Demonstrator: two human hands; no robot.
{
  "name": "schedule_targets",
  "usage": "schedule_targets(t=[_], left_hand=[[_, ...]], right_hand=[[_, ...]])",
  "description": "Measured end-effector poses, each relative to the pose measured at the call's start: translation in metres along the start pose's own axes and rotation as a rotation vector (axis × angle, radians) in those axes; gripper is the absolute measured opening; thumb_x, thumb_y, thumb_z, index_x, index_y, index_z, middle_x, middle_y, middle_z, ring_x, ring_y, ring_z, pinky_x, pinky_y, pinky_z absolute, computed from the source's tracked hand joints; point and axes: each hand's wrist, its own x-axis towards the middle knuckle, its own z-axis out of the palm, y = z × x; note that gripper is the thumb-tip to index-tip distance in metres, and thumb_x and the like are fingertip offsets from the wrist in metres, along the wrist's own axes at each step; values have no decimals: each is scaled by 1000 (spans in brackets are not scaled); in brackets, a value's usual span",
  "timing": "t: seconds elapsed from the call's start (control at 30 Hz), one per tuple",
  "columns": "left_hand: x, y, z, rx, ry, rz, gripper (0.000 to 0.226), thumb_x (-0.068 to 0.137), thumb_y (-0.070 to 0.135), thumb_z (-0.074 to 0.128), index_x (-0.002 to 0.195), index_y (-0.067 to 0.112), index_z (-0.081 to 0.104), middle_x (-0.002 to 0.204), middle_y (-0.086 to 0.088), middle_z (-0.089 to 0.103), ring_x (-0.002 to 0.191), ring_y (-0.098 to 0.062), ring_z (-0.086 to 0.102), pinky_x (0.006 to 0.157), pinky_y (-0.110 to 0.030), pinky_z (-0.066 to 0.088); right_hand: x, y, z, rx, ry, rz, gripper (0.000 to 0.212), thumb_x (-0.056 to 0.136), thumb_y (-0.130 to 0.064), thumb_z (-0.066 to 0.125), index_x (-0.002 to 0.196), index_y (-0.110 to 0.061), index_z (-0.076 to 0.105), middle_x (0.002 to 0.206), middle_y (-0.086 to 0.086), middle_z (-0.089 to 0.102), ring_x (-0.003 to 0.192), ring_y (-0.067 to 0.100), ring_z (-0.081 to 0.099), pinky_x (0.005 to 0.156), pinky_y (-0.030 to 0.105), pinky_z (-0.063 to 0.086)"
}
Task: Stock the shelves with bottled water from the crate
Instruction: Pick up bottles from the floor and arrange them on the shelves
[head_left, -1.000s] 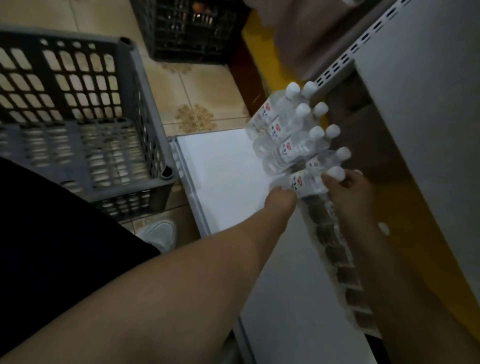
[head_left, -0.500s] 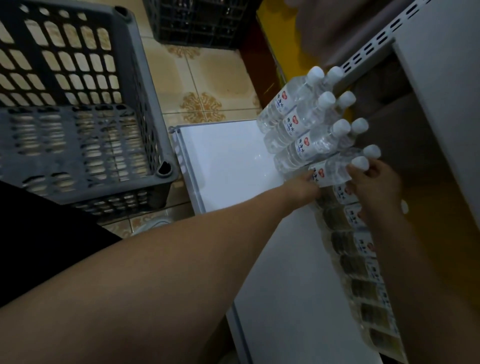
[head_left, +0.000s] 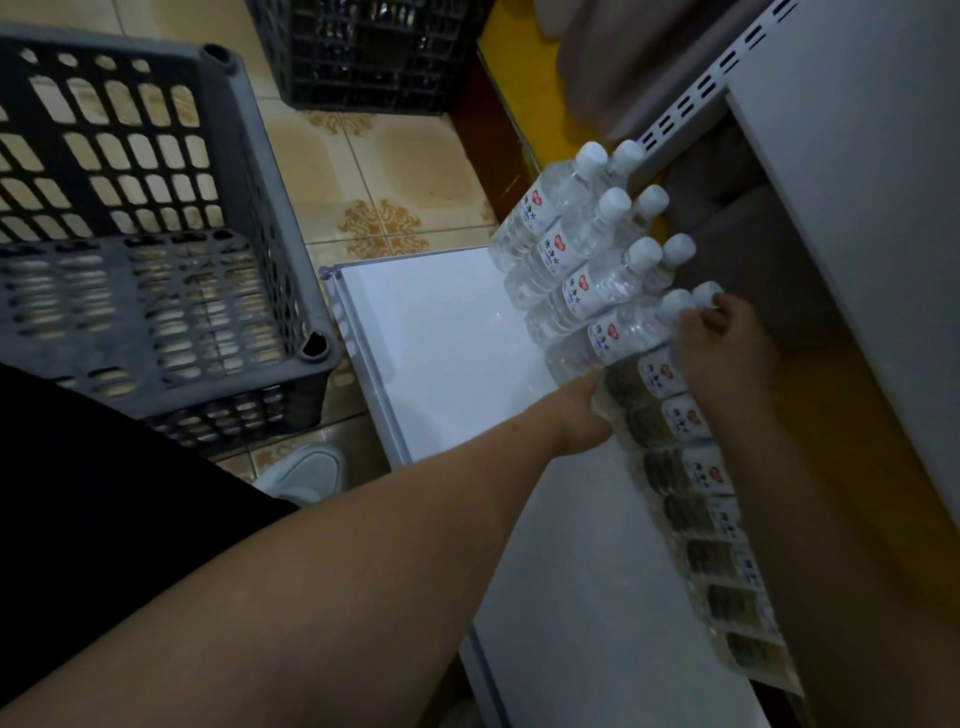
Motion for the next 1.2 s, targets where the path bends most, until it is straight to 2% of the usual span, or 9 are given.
schedule_targets(t=[0.07, 0.2, 0.3, 0.4, 0.73, 0.87, 0.97, 1.1, 1.2], left_hand=[[-8, -1, 10, 123, -22, -28, 72, 94, 15, 54, 155, 17, 16, 159, -12, 25, 143, -28, 31, 114, -35, 28], [-47, 16, 29, 406, -61, 4, 75, 96, 35, 53, 156, 22, 11, 153, -17, 30, 137, -34, 38, 110, -41, 35], [-89, 37, 41, 568, -48, 111, 64, 98, 42, 47, 153, 21, 22, 150, -16, 36, 133, -34, 42, 107, -41, 37], [-135, 62, 53, 667, -43, 224, 54, 99, 43, 45, 148, 23, 35, 149, -10, 41, 132, -31, 45, 107, -39, 39], [-272, 123, 143, 1031, -165, 435, 57, 95, 45, 45, 147, 21, 39, 151, -10, 37, 134, -31, 41, 109, -41, 38], [-322, 100, 225, 1194, -364, 482, 61, 98, 44, 43, 151, 19, 30, 156, -9, 30, 138, -30, 35, 109, -40, 37], [-355, 74, 294, 1319, -571, 460, 67, 99, 49, 40, 155, 19, 18, 158, -10, 22, 141, -32, 29, 111, -42, 34], [-405, 27, 375, 1372, -795, 491, 67, 99, 48, 42, 155, 20, 17, 157, -9, 24, 139, -30, 32, 113, -38, 32], [-444, -3, 419, 1426, -971, 509, 61, 100, 42, 44, 153, 18, 24, 152, -11, 32, 133, -28, 41, 110, -36, 35]], right_hand=[[-16, -4, -11, -51, -26, -67, 53, 97, -46, 50, 138, -13, 48, 131, 9, 58, 120, 26, 56, 101, 47, 47], [-63, -14, -46, -73, -51, -128, 57, 98, -49, 44, 142, -12, 44, 139, 12, 52, 127, 28, 50, 106, 41, 41], [-104, -17, -82, -120, -40, -46, 59, 102, -46, 39, 150, -13, 31, 152, 13, 38, 137, 31, 38, 110, 38, 31], [-142, -19, -125, -150, -15, -14, 60, 101, -48, 36, 146, -8, 39, 146, 17, 45, 134, 35, 43, 110, 42, 34], [-300, 8, -258, 70, 125, 294, 70, 96, -67, 30, 154, -28, 24, 160, -2, 25, 146, 24, 28, 119, 37, 23], [-378, 50, -305, 14, 100, 389, 71, 95, -68, 26, 153, -28, 25, 159, -1, 28, 143, 24, 33, 117, 38, 28], [-437, 91, -335, -52, 136, 428, 65, 101, -59, 25, 148, -16, 36, 146, 12, 47, 125, 28, 51, 98, 32, 39], [-533, 154, -355, -8, 273, 491, 61, 102, -52, 30, 151, -14, 33, 155, 9, 35, 141, 25, 35, 110, 32, 28], [-615, 199, -349, 35, 288, 654, 62, 102, -55, 30, 144, -11, 43, 147, 14, 47, 133, 30, 44, 103, 35, 36]])
